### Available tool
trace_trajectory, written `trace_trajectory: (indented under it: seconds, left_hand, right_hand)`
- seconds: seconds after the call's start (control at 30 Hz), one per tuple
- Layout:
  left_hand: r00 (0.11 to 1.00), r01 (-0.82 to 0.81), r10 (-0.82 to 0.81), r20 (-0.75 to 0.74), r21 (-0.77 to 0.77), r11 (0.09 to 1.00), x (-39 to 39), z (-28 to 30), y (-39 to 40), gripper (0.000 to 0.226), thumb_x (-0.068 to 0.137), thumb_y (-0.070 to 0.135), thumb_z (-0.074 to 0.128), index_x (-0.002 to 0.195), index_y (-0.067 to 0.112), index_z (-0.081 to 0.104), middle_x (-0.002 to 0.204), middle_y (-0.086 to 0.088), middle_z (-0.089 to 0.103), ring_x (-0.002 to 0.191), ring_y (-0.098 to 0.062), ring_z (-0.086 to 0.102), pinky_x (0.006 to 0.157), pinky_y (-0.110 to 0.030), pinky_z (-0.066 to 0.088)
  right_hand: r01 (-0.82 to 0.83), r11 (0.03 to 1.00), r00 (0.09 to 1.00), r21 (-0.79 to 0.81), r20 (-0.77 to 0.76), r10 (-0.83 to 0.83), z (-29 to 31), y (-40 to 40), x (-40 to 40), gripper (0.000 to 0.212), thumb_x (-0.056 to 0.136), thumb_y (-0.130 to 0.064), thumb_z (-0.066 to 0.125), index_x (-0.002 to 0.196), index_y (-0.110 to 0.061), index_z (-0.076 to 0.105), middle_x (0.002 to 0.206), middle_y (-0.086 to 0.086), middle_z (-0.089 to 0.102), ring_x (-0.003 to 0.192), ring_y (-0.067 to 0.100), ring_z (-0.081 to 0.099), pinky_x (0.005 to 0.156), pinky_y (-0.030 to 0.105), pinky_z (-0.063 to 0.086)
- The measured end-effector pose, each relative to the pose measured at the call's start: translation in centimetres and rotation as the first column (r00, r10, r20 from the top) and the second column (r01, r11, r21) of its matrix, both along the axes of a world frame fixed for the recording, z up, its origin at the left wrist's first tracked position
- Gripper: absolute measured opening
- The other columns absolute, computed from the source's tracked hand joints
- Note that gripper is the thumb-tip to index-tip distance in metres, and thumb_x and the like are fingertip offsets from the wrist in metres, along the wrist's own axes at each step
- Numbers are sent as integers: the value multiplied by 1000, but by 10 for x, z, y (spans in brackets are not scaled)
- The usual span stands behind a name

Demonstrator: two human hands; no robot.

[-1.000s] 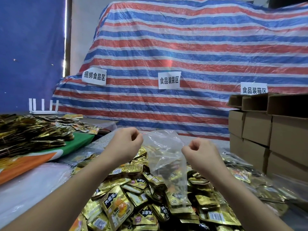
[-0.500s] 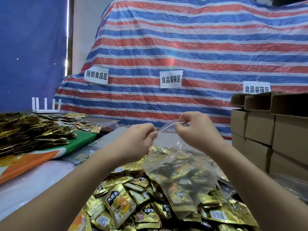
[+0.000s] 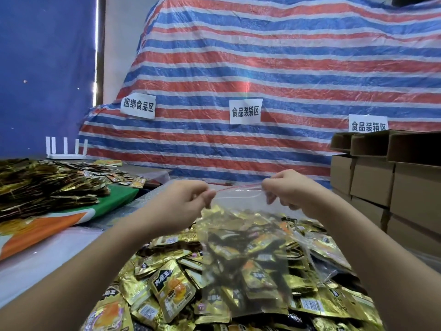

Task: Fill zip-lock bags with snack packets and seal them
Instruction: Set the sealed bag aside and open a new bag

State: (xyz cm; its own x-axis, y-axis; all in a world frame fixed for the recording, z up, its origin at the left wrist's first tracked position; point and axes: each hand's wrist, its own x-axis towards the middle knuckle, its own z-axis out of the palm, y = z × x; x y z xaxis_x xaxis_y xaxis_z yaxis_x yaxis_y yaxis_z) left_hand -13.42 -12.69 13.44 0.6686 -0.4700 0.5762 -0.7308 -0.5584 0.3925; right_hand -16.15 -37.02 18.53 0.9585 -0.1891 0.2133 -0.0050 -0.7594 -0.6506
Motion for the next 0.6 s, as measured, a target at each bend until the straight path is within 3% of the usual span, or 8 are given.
trace_trajectory:
  seconds: [0.1, 0.23, 0.33, 0.47, 0.53, 0.6]
  left_hand:
    - [998, 64, -65, -19, -59, 996, 5, 1, 4, 35, 100, 41, 43, 78, 22, 63, 68, 3, 67, 49, 2, 52, 48, -13, 38]
    - [996, 82, -82, 23, -38, 996, 8, -2, 8, 37, 97, 47, 40, 75, 23, 59, 68, 0, 63, 51, -1, 49, 49, -17, 40]
    - [992, 114, -112, 59, -23, 993, 9, -4, 14, 43, 93, 53, 36, 74, 22, 59, 67, 2, 61, 54, -3, 49, 52, -17, 37]
    - [987, 147, -143, 76, -39, 988, 13, -10, 18, 40, 98, 44, 40, 74, 18, 60, 66, 0, 60, 62, -11, 54, 60, -37, 46]
    - [984, 167, -164, 64, -33, 985, 13, -13, 18, 36, 95, 41, 41, 73, 18, 59, 67, -4, 60, 65, -18, 56, 64, -42, 47]
    - [981, 190, -188, 52, -38, 981, 13, -15, 19, 34, 96, 40, 42, 72, 20, 56, 68, -7, 59, 65, -20, 55, 63, -42, 46]
  right_hand:
    - [-97, 992, 986, 80, -127, 107, -7, -6, 4, 30, 95, -31, 54, 79, -7, 64, 75, 4, 71, 45, 9, 36, 42, 22, 26]
    - [-89, 944, 985, 318, -115, 131, -22, -17, 18, 61, 98, -63, 40, 78, -11, 65, 67, 2, 68, 48, 10, 40, 46, 22, 27]
    - [-48, 944, 994, 326, -80, 78, -36, -23, 30, 54, 105, -48, 36, 80, -9, 64, 65, 1, 67, 52, 11, 45, 51, 25, 32]
    - [-118, 990, 991, 73, -50, 122, -65, -23, 48, 14, 97, -22, 59, 98, -11, 67, 96, 5, 69, 80, 16, 63, 66, 26, 50]
    - [-194, 975, 977, -107, -112, 182, -80, -16, 58, 17, 94, -19, 64, 110, -17, 68, 108, 1, 69, 95, 15, 66, 79, 30, 57]
    - [-285, 908, 952, -307, -201, 231, -93, -5, 66, 36, 90, -12, 62, 123, -26, 63, 122, -4, 64, 106, 14, 62, 89, 32, 55]
